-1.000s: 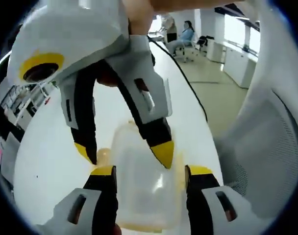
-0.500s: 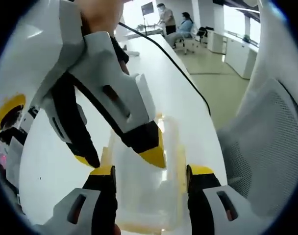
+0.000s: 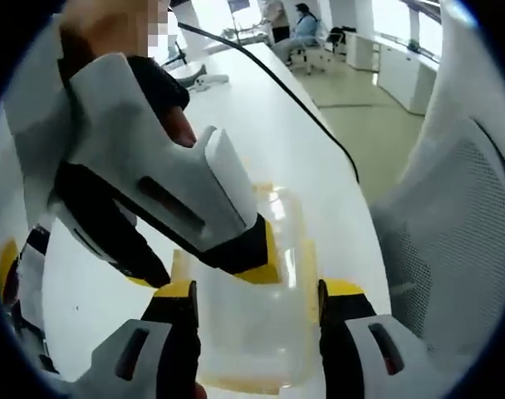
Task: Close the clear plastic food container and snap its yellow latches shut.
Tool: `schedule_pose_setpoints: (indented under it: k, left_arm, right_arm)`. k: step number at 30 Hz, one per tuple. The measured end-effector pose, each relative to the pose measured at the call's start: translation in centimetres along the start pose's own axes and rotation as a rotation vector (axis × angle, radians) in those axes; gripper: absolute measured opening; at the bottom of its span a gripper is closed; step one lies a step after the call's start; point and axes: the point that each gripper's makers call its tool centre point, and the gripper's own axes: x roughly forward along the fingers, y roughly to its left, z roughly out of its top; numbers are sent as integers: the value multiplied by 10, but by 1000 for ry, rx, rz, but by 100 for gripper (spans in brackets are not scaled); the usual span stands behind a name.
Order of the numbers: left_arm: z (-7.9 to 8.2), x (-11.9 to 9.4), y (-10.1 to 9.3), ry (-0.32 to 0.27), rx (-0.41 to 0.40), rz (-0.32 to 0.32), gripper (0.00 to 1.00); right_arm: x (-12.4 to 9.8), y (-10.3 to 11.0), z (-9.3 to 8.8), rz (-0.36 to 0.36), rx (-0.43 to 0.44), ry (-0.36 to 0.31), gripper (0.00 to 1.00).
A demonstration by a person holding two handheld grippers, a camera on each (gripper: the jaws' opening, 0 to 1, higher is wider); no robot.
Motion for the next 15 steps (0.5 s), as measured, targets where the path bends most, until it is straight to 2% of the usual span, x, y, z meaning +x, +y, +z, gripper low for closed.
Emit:
schedule_pose_setpoints:
  k: [3, 8, 15]
  left_arm:
    - [1, -2, -7, -4, 52, -39, 53]
    - [1, -6, -11, 4, 33, -49, 45]
    - [1, -5, -10, 28, 16, -64, 44]
  right_arm:
    - [3, 1, 0, 22, 31, -14, 57]
    - [2, 3, 1, 21, 35, -13, 57]
    - [2, 3, 2, 3, 17, 12, 56]
